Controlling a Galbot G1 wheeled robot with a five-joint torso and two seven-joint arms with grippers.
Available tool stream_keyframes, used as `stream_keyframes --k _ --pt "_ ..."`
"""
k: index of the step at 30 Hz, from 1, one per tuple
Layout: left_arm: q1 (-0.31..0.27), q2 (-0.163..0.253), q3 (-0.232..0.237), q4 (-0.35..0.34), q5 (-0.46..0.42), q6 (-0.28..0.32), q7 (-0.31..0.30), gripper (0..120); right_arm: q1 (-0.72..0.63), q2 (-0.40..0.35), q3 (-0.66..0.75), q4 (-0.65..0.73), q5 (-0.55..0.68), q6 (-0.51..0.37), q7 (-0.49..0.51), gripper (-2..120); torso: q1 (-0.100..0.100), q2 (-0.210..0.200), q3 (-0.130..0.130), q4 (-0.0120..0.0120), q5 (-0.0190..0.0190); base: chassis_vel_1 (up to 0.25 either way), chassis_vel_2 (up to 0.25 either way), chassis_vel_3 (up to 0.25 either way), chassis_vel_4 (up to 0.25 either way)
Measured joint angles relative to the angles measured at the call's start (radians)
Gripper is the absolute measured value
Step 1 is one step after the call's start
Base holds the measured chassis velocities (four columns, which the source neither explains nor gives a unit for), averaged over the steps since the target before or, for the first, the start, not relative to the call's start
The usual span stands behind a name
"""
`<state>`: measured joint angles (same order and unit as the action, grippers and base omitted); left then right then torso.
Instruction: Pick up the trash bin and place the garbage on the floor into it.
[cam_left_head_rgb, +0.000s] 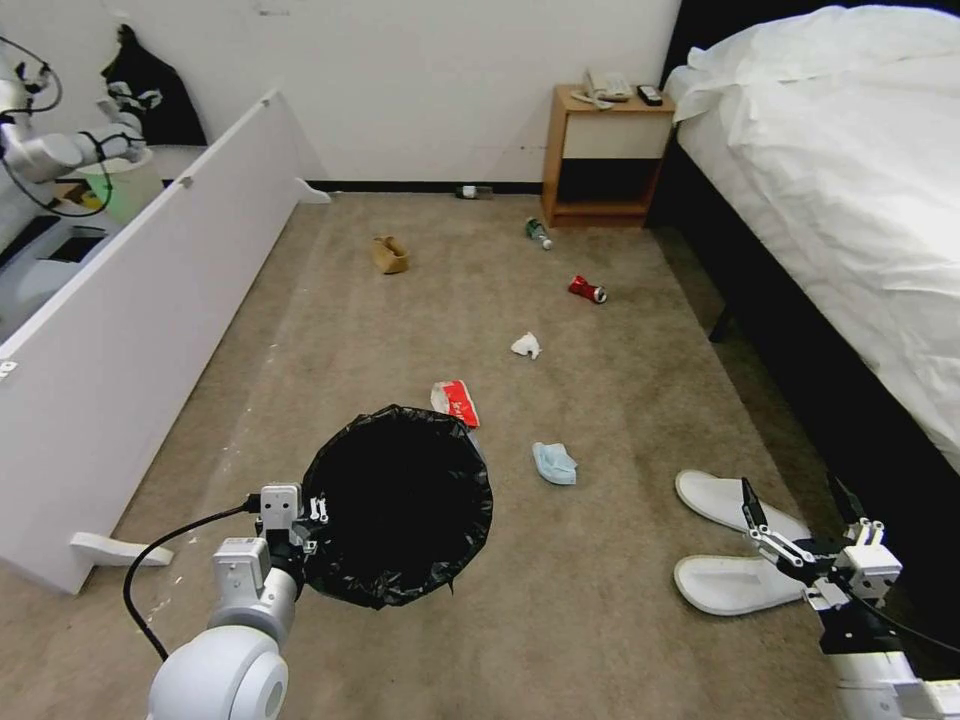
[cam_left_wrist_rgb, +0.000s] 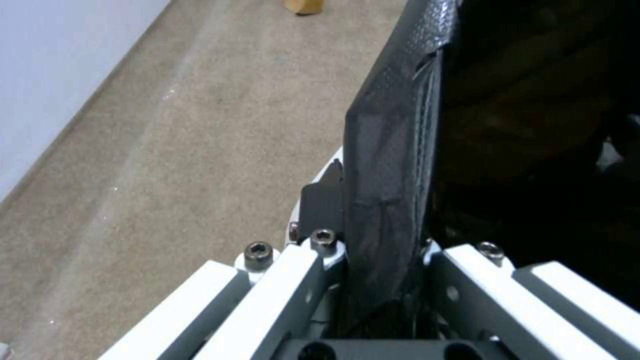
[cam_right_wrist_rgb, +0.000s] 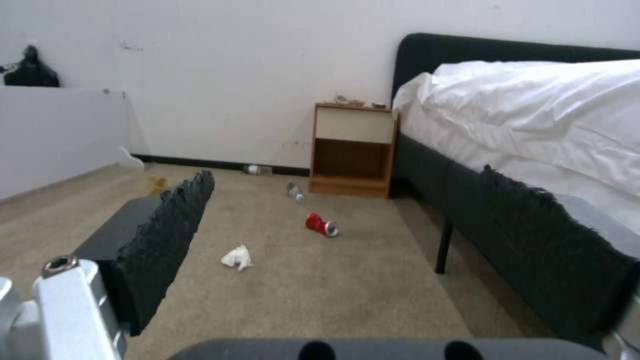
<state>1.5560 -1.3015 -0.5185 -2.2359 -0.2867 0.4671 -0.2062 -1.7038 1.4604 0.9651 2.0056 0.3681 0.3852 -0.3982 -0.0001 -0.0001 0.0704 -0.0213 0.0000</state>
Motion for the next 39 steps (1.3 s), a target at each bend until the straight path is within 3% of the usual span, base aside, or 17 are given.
stream_keyframes --k 18,29,36,39 --pt "0.005 -0.002 -0.008 -0.002 -0.003 -0.01 0.002 2 0.002 0.007 0.011 -0.002 0.011 -0.001 -0.06 100 0.0 0.0 0.0 0.0 0.0 -0.016 0.01 0.014 -0.017" --pt "0.004 -0.001 -0.011 -0.004 -0.007 -0.011 0.001 2 0.002 0.011 0.006 -0.005 0.007 0.006 -0.034 100 0.0 0.0 0.0 0.0003 0.0 -0.156 0.148 0.157 -0.139" --pt "0.003 -0.001 -0.011 -0.004 -0.006 -0.01 0.0 2 0.002 0.005 0.01 -0.01 -0.016 0.006 -0.007 100 0.0 0.0 0.0 0.0 0.0 0.02 -0.015 -0.007 0.014" --pt "0.003 0.001 -0.013 -0.001 -0.001 -0.006 0.0 2 -0.01 -0.022 0.025 -0.037 -0.117 -0.022 0.052 100 0.0 0.0 0.0 0.0 0.0001 0.0 0.0 0.0 0.0"
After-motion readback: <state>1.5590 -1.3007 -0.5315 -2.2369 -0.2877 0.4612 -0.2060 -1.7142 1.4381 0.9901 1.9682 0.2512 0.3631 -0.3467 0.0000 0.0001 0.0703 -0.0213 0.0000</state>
